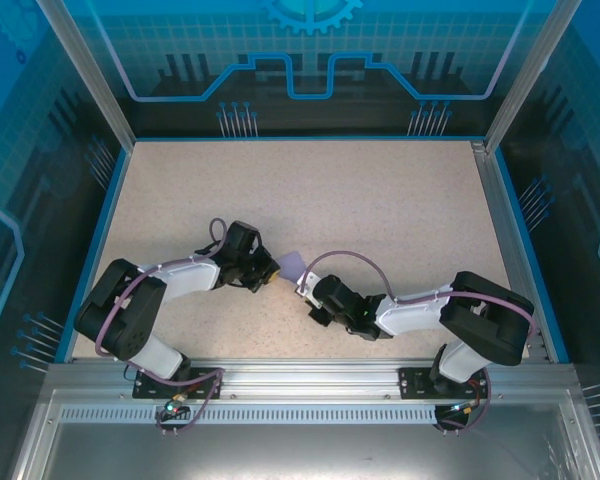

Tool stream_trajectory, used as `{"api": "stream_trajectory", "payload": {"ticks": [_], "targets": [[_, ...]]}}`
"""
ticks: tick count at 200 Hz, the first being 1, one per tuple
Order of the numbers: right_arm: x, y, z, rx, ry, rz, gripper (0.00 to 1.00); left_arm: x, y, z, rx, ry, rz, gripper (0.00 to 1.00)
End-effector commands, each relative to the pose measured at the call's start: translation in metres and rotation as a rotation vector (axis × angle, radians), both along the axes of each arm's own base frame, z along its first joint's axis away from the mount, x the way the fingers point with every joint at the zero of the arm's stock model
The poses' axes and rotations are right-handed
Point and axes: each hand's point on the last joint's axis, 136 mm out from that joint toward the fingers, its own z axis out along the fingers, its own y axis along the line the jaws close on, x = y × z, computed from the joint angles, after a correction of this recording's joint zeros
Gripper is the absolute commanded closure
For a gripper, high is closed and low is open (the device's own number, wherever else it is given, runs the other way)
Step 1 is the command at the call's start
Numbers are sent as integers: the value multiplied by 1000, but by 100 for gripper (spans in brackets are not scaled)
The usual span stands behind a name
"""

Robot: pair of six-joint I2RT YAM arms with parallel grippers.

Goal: Fold a paper plane with a square sheet of paper (pick it up from the middle)
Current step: Fold the wing for the fifth time at the center of the table.

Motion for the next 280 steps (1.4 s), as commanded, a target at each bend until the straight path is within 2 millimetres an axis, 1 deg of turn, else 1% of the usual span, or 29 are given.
{"api": "stream_trajectory", "payload": {"ticks": [1,9,17,27,37,55,63,78,85,89,121,157,181,206,230,280], "targets": [[8,4,3,11,4,-24,98,2,3,8,-4,-11,1,92],[8,4,2,15,13,-30,99,2,3,9,-6,-12,2,90],[8,4,1,29,27,-37,100,1,4,10,-6,-17,2,82],[8,5,0,53,59,-40,100,0,6,11,2,-19,9,77],[7,7,0,85,101,-42,100,-2,11,12,13,-24,19,67],[6,9,1,156,181,-51,100,-8,21,17,55,-28,31,64],[6,9,4,194,213,-54,100,-12,27,17,79,-23,41,58],[7,8,6,252,266,-64,100,-18,38,22,111,-28,61,55],[8,7,6,270,296,-70,100,-21,42,24,124,-33,72,49],[9,6,6,275,308,-75,100,-22,45,26,129,-35,80,48],[13,1,7,367,403,-101,100,-30,57,40,153,-78,100,45],[18,-1,15,485,503,-117,100,-30,56,52,140,-125,85,46],[22,-5,10,507,567,-149,100,-30,53,51,120,-127,80,47],[22,-8,4,516,615,-167,100,-30,50,47,109,-118,74,47],[21,-6,3,537,666,-164,100,-31,49,44,106,-111,67,48],[24,-4,-1,598,798,-199,100,-28,40,40,71,-115,37,48]]}}
